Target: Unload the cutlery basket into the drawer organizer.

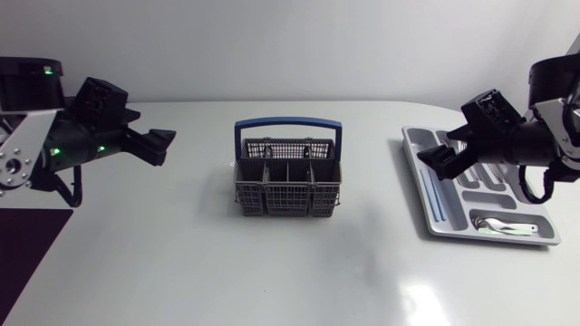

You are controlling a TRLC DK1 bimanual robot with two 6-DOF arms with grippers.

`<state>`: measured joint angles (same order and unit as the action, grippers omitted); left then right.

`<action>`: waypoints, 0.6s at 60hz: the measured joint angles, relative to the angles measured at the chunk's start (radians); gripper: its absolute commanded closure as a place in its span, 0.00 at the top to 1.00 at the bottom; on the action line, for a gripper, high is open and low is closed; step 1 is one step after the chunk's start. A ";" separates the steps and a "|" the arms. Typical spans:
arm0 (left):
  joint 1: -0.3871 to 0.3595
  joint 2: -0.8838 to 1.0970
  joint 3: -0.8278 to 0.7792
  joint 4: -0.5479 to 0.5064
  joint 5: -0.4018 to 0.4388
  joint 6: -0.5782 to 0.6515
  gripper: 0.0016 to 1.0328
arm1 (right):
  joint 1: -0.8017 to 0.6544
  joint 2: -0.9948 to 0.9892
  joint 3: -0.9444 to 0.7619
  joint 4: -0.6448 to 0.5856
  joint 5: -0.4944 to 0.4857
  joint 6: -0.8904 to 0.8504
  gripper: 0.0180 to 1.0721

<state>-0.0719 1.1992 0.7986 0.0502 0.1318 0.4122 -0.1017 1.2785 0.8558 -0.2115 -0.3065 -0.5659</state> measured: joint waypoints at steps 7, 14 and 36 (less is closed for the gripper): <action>0.011 -0.119 -0.060 0.015 -0.001 -0.002 0.95 | -0.011 -0.112 -0.097 0.091 0.012 0.037 0.96; 0.026 -0.177 -0.101 0.023 -0.001 -0.002 0.95 | -0.019 -0.217 -0.206 0.223 0.016 0.055 0.96; 0.073 -0.449 -0.344 0.212 -0.002 -0.129 0.95 | -0.020 -0.385 -0.356 0.285 0.163 0.156 0.96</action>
<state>0.0010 0.7502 0.4549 0.2626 0.1299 0.2836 -0.1219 0.8936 0.5003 0.0734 -0.1440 -0.4103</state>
